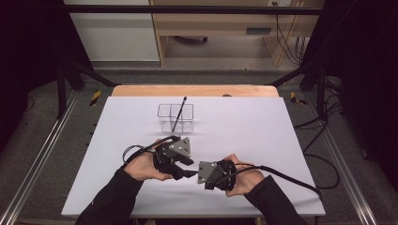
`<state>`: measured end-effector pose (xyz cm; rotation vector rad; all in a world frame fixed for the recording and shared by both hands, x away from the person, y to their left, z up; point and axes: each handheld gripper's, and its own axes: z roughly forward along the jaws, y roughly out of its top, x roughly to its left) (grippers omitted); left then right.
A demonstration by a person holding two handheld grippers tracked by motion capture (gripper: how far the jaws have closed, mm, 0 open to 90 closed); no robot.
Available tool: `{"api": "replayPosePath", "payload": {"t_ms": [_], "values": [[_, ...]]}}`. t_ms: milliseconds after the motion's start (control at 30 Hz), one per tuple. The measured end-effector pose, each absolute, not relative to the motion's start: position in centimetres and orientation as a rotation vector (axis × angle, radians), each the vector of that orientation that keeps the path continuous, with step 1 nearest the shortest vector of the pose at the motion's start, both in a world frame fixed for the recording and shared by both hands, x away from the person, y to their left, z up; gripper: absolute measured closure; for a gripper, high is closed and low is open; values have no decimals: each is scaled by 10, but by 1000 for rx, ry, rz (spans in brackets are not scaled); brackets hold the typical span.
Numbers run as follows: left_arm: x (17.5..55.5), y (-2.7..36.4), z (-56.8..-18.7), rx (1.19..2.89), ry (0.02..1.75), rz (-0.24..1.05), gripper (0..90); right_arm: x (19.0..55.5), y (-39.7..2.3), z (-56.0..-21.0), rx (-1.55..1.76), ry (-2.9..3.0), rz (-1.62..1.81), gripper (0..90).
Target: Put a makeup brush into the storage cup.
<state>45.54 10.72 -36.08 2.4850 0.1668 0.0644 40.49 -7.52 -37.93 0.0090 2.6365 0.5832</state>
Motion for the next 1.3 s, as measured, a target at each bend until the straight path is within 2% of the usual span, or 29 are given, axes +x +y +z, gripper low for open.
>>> {"api": "replayPosePath", "payload": {"t_ms": [233,433,1300], "values": [[459,123,-361,2422,233,149,348,413,-80,-383,77,2645,591,841],[460,132,-365,2394,294,180,292,419,-86,-386,132,2651,615,841],[460,175,-393,2196,574,245,236,426,-113,-401,382,2586,832,840]]}}
